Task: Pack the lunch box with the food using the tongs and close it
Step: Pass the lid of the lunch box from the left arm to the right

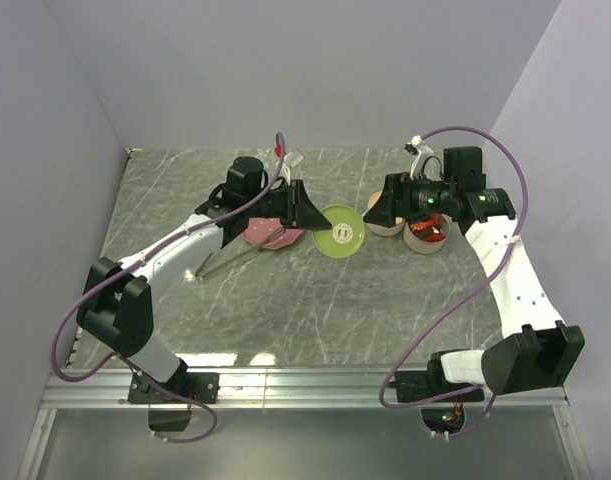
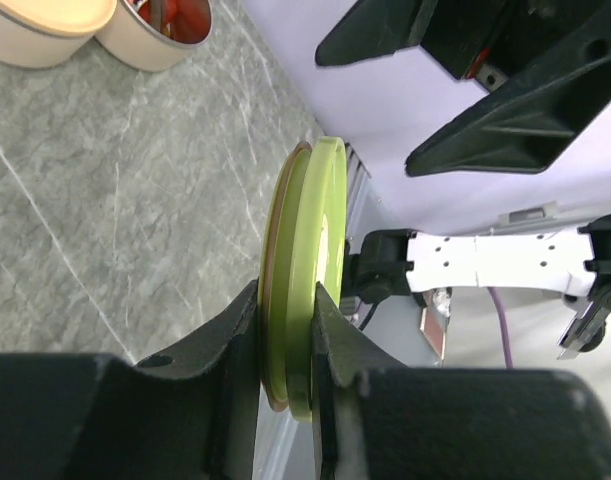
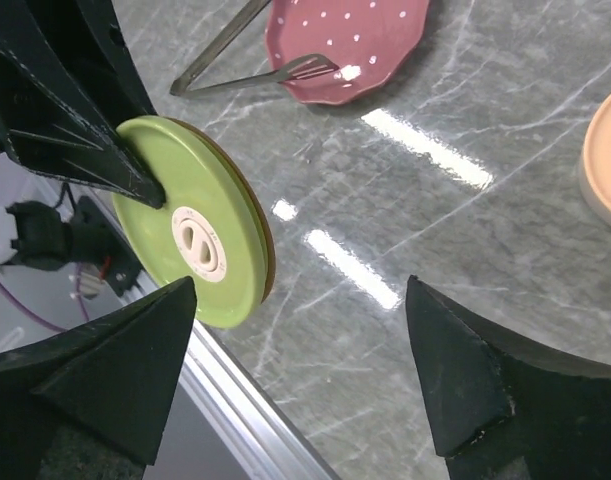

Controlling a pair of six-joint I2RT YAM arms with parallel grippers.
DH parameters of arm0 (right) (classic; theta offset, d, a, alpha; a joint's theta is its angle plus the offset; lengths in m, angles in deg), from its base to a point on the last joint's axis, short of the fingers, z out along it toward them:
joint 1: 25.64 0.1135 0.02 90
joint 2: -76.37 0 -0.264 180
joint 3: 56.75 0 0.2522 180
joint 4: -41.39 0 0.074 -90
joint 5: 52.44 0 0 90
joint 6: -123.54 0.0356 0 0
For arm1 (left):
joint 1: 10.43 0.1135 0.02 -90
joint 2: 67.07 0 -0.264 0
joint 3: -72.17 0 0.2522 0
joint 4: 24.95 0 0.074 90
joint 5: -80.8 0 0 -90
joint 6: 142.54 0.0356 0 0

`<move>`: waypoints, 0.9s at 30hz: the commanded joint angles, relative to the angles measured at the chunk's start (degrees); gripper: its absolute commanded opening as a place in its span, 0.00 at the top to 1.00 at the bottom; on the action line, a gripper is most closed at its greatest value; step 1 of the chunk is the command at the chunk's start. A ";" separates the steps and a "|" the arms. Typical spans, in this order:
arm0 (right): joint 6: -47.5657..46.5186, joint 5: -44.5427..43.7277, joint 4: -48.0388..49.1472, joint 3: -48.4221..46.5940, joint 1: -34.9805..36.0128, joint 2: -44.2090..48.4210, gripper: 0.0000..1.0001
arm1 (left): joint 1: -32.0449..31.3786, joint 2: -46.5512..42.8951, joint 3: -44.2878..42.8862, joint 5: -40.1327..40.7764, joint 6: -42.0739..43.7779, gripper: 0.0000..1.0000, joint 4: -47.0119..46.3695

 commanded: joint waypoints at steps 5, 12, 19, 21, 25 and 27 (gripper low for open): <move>0.13 1.01 0.47 -0.16 0.53 -1.87 0.30 | 1.47 0.38 0.63 -2.66 -5.96 1.00 -7.89; 0.30 -0.75 1.51 -0.25 3.95 -2.14 0.47 | 1.47 1.61 0.37 -2.84 -6.40 1.00 -8.41; 0.30 -0.93 1.86 -0.34 6.15 -2.49 0.57 | 1.47 1.78 0.89 -3.36 -6.84 1.00 -9.20; 0.56 -1.27 2.21 -0.16 6.77 -2.84 0.64 | 1.47 1.78 1.07 -3.71 -7.37 1.00 -9.90; 0.65 -2.86 2.39 -0.77 7.56 -3.55 0.70 | 1.47 1.96 1.07 -4.42 -8.33 1.00 -11.22; 0.56 -3.12 2.04 -1.04 7.65 -3.99 0.77 | 1.47 2.05 0.98 -4.68 -8.60 1.00 -11.84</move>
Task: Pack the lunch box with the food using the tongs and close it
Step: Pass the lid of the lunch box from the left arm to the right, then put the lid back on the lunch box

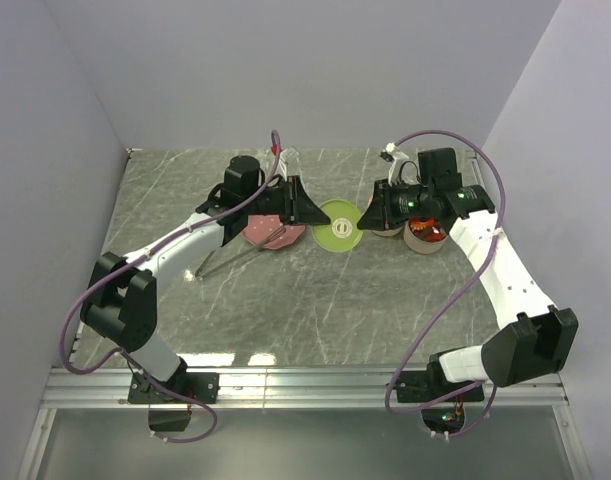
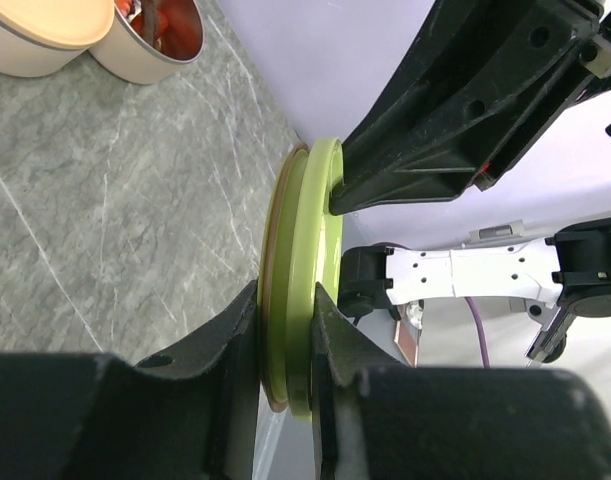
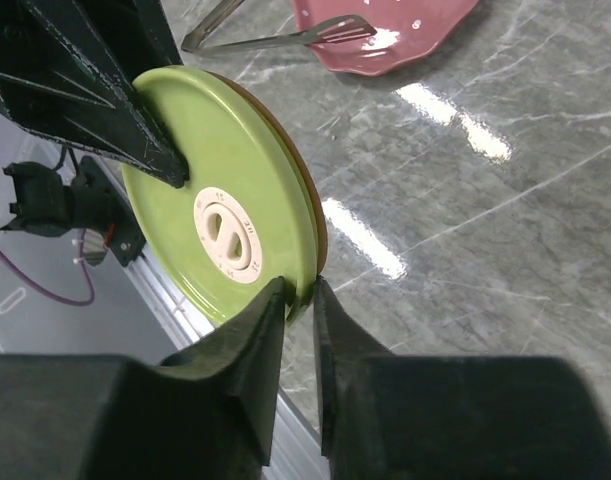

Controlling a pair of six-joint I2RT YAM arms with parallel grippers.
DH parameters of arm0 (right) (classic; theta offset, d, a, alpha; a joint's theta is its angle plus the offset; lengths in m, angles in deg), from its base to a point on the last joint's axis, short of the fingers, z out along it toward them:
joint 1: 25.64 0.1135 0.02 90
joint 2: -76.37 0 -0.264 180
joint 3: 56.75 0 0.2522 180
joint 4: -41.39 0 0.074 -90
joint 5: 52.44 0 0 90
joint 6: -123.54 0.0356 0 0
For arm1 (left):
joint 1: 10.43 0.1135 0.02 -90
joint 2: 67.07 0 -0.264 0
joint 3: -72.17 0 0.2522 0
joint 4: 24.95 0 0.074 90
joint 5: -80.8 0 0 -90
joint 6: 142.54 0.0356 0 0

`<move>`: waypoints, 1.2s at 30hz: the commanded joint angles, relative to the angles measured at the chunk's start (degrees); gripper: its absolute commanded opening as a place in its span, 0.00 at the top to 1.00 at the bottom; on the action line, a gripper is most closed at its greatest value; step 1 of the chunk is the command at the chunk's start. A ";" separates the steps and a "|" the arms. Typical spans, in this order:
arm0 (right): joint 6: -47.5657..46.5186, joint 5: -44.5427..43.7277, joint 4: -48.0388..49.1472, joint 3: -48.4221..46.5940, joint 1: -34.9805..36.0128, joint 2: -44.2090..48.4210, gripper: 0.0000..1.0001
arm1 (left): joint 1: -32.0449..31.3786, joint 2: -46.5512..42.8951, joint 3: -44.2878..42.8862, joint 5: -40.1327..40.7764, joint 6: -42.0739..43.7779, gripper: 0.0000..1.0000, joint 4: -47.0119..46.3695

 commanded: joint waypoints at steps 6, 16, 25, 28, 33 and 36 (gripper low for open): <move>-0.20 -1.77 0.96 -2.35 0.74 -0.82 1.00 | -0.10 -0.14 -0.39 -1.64 -1.08 0.83 -3.88; 0.76 -4.14 -0.09 -2.88 -4.00 -1.87 1.00 | 1.65 -2.16 -1.37 1.09 3.84 0.49 0.78; -0.38 -2.12 -4.30 -2.44 -16.28 -4.68 1.00 | 6.40 -5.76 -0.92 0.82 7.52 0.33 4.02; -2.03 -1.68 -5.80 -2.35 -22.27 -5.91 1.00 | 8.59 -7.52 -3.73 0.73 12.80 0.27 8.24; -5.73 -2.12 -7.30 -2.88 -30.54 -10.21 1.00 | 14.47 -11.03 -6.90 -0.13 17.11 0.08 14.31; -7.58 -1.77 -8.17 -4.11 -35.28 -14.25 1.00 | 18.35 -13.67 -5.94 -1.46 17.38 0.01 13.96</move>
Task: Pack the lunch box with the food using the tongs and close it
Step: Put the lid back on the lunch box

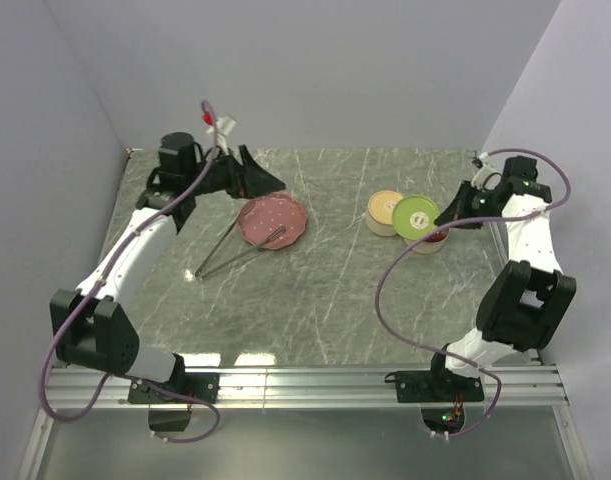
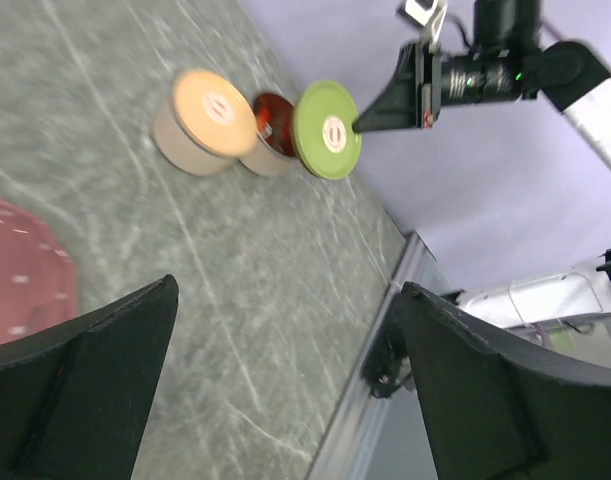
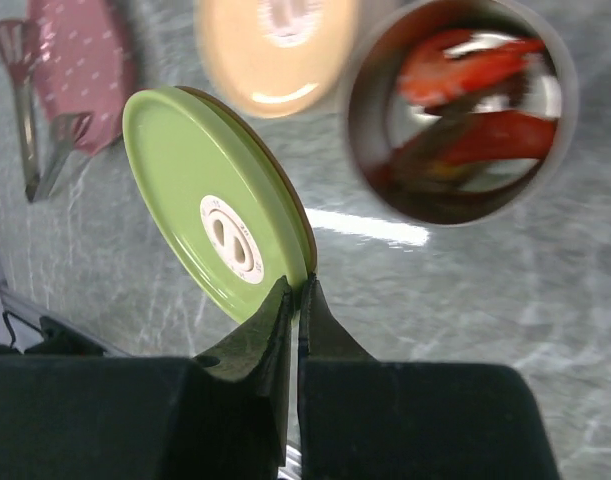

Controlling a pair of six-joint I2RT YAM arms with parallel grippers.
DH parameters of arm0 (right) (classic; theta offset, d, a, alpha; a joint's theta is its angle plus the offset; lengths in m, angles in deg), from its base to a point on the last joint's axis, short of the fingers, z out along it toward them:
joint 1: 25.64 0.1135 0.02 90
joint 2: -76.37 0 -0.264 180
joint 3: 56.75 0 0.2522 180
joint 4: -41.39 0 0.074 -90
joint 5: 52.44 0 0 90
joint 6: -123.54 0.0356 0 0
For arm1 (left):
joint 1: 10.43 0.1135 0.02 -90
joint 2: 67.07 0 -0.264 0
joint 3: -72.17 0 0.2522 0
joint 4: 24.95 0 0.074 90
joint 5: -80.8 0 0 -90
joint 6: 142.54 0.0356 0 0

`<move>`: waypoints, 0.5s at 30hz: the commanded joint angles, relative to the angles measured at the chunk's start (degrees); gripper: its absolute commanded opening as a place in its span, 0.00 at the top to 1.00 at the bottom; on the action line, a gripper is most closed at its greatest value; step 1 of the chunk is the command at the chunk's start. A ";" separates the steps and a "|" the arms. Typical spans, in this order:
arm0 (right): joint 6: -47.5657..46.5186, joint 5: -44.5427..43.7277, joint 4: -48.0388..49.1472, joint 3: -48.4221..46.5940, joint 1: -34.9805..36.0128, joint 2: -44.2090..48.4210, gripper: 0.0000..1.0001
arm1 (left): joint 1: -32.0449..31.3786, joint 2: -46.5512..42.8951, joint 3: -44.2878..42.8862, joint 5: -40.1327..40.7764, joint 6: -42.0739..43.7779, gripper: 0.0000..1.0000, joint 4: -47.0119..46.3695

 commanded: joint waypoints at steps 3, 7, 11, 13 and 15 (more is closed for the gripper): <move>-3.13 1.95 -2.15 -5.10 -6.13 -6.69 1.00 | 6.04 -6.38 -0.88 -3.01 2.67 0.01 1.44; -1.03 1.95 -1.97 -8.88 -7.62 -11.53 1.00 | 7.53 -7.53 0.00 -4.95 2.84 0.01 3.02; 0.91 0.99 -0.31 -11.25 -7.71 -14.52 1.00 | 8.06 -7.53 -0.26 -4.87 3.20 0.01 4.16; 1.35 0.55 -0.56 -12.22 -7.71 -15.66 1.00 | 8.15 -7.62 -0.35 -4.69 3.02 0.00 4.17; 1.79 -0.32 -1.18 -13.28 -7.71 -17.51 1.00 | 8.33 -7.70 -0.44 -4.60 2.93 0.01 4.08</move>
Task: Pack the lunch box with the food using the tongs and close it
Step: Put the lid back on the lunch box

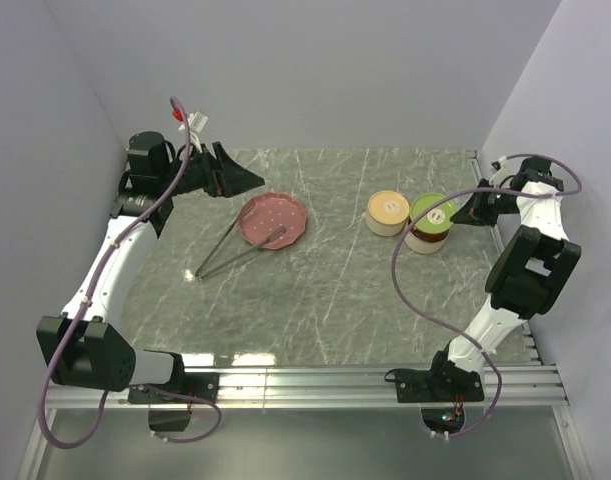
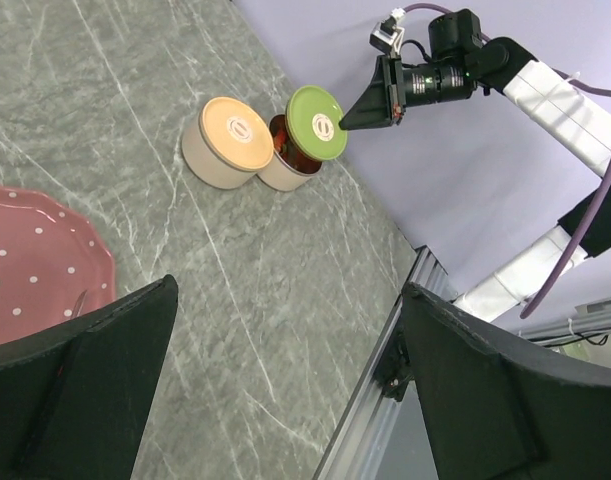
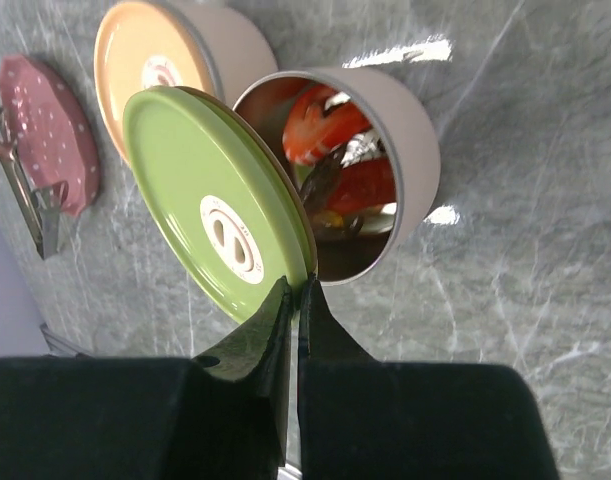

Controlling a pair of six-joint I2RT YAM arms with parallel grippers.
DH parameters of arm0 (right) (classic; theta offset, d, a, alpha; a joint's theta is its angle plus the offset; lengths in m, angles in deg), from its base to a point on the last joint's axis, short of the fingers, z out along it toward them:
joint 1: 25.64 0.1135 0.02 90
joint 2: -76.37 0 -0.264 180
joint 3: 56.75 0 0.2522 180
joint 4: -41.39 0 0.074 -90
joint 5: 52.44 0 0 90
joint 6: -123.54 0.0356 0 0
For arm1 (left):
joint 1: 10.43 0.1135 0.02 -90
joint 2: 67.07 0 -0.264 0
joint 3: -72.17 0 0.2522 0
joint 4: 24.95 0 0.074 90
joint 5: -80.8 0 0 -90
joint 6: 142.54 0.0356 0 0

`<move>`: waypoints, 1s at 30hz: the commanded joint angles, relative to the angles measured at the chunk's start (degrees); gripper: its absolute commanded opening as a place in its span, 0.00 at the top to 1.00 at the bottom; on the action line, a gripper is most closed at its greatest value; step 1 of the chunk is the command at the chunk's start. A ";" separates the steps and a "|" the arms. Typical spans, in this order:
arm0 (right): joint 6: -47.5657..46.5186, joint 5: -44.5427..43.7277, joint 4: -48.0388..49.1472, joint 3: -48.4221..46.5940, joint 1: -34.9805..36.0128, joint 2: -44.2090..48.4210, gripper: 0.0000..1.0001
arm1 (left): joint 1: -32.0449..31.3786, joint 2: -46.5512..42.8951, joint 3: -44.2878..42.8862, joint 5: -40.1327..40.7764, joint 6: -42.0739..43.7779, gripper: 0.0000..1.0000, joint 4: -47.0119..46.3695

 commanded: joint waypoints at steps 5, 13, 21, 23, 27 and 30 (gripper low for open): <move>2.15 -0.95 -0.02 -4.30 0.15 -3.27 1.00 | 0.74 -2.33 0.83 -0.93 -0.44 0.00 -1.30; 2.41 -0.59 0.50 -3.25 0.33 -5.12 1.00 | 1.88 -2.51 1.71 -1.28 -2.10 0.01 -2.53; 1.71 -1.12 0.68 -2.02 1.12 -6.79 1.00 | 4.79 -1.89 4.00 -3.48 -7.12 0.01 -5.96; 1.71 -1.56 1.03 -1.49 1.30 -6.79 1.00 | 5.22 -1.72 4.70 -3.48 -8.43 0.01 -6.83; 1.53 -2.26 1.38 -1.05 1.30 -6.88 1.00 | 6.19 -1.45 6.02 -4.18 -11.07 0.01 -8.16; 1.62 -2.53 1.91 -0.44 1.30 -6.96 1.00 | 6.54 -1.28 6.11 -4.44 -11.60 0.01 -9.73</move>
